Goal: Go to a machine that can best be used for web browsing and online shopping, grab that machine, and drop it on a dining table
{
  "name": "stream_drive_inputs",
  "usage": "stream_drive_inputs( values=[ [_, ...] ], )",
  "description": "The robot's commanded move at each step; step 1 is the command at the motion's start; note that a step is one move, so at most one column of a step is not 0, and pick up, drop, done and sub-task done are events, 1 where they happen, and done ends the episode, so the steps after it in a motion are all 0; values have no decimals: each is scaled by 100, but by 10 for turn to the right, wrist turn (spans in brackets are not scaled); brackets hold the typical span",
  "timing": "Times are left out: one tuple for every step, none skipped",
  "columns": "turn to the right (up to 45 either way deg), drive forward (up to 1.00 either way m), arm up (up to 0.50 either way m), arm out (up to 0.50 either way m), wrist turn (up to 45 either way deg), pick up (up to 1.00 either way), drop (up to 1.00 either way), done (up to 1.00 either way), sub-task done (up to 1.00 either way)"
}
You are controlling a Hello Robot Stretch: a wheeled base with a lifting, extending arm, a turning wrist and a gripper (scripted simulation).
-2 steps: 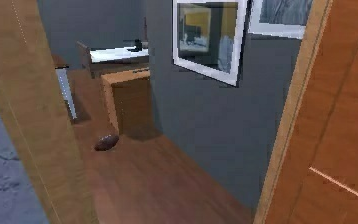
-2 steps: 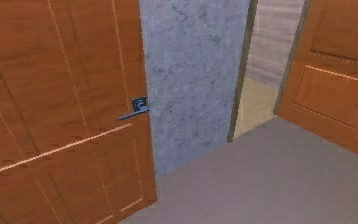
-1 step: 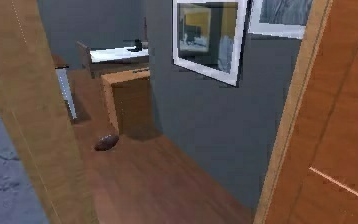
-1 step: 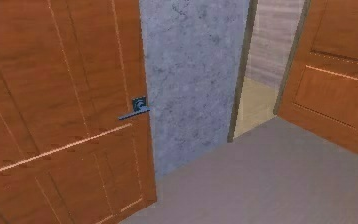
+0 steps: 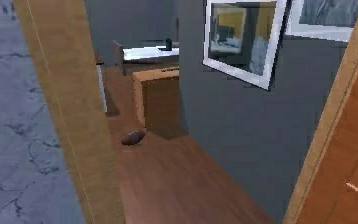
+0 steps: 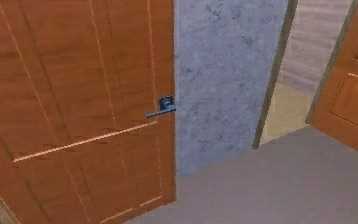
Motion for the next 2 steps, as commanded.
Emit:
stream_drive_inputs(
  values=[
    [450,0,0,0,0,0,0,0,0],
    [-240,0,0,0,0,0,0,0,0]
  ],
)
